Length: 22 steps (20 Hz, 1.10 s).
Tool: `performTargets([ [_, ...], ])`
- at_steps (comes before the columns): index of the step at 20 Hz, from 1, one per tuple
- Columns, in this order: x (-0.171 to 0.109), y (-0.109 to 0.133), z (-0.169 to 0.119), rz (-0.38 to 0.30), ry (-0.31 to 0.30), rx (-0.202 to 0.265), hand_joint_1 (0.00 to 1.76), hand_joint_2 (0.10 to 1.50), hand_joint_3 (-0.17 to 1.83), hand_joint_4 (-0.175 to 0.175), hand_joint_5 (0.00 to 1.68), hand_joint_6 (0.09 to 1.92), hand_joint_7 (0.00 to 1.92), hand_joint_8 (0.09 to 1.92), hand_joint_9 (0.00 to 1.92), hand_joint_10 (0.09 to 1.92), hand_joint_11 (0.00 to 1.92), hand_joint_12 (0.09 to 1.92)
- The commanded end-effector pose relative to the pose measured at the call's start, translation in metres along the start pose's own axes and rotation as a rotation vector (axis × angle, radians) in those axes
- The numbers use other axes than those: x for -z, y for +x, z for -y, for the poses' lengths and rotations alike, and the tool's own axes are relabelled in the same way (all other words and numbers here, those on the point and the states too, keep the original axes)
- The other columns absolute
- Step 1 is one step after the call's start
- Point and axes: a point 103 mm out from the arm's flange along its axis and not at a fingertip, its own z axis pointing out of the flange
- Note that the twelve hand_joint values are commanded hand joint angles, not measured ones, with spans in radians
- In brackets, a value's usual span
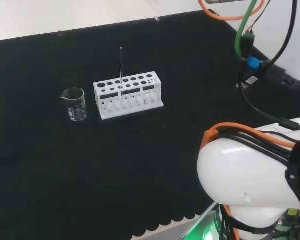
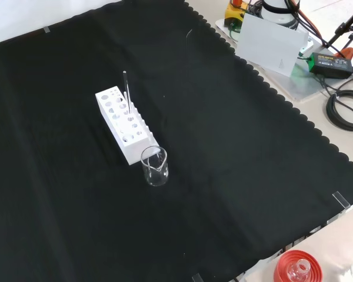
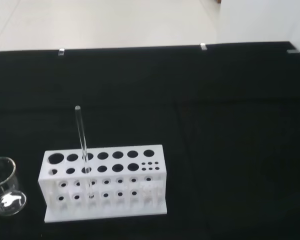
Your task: Take the glass rod from the white test tube rack.
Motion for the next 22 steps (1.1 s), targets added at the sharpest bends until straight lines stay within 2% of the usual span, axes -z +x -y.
performTargets([
  [1,-0.014,0.005,-0.025,-0.001,0.031,0.027,0.54,1.09,-0.07,-0.071,0.27,0.09,0.14,0.8,0.31,0.92,0.24,1.43],
  [22,-0.065,0.012,-0.087,0.011,0.13,0.061,0.57,1.1,-0.09,-0.071,0.32,0.09,0.23,0.83,0.42,0.88,0.31,1.4],
])
